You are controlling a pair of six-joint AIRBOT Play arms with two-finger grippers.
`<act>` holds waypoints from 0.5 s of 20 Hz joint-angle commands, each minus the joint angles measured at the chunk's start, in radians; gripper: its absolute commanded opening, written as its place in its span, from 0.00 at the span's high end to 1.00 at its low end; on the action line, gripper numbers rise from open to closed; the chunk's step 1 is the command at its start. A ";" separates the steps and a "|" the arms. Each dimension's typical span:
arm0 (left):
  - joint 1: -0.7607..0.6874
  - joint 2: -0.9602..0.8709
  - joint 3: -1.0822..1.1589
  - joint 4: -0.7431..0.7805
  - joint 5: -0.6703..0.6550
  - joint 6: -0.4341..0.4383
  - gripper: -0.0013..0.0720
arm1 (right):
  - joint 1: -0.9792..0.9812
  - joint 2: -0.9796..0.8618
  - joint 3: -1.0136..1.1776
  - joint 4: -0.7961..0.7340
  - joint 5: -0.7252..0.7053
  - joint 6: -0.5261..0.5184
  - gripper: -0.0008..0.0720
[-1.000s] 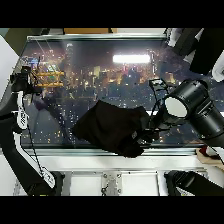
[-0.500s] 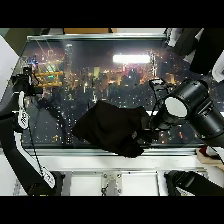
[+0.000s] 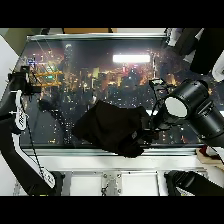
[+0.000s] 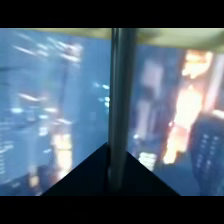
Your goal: Fold the clothes and pants, and hang the long-sleeved shirts on hangers.
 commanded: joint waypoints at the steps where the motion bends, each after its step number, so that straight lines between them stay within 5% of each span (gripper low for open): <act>1: -0.028 0.091 0.000 0.008 -0.042 0.025 0.96 | 0.001 -0.001 0.000 0.000 0.000 0.000 0.96; 10: -0.190 0.324 0.000 0.000 -0.216 0.066 0.96 | 0.001 -0.002 0.000 0.000 0.000 0.000 0.96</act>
